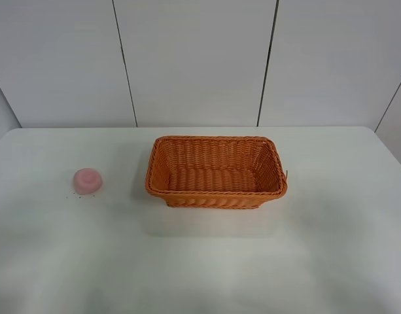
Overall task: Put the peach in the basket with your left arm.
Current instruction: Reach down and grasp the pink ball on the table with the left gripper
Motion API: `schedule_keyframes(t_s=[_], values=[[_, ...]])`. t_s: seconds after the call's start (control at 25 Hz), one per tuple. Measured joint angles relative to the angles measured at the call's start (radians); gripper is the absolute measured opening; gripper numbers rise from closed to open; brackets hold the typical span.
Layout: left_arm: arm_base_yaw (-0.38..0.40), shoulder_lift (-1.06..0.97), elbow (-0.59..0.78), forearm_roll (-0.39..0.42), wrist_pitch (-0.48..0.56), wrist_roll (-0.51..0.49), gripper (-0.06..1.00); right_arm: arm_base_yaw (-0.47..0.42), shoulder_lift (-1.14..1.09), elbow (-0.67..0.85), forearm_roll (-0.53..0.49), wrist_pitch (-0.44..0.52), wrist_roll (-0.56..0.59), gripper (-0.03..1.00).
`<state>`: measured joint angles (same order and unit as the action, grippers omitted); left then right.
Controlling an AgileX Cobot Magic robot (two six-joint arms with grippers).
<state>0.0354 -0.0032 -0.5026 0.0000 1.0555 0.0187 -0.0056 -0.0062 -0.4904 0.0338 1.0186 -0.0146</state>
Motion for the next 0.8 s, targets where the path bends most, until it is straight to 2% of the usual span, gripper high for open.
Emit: schedule_keyframes(t_s=[0.28, 0.4, 0.6, 0.8], values=[[0.0, 0.0, -0.001, 0.0, 0.0, 0.0, 0.78, 0.0, 0.0, 0.0, 0.0, 0.0, 0.0, 0.69], [0.0, 0.053, -0.042, 0.0, 0.0, 0.0, 0.78, 0.0, 0.0, 0.0, 0.0, 0.0, 0.0, 0.69], [0.0, 0.367, -0.181, -0.029, -0.017, 0.0, 0.78, 0.0, 0.0, 0.0, 0.0, 0.0, 0.0, 0.69], [0.0, 0.796, -0.346, -0.03, -0.111, 0.005, 0.78, 0.0, 0.0, 0.0, 0.0, 0.0, 0.0, 0.69]])
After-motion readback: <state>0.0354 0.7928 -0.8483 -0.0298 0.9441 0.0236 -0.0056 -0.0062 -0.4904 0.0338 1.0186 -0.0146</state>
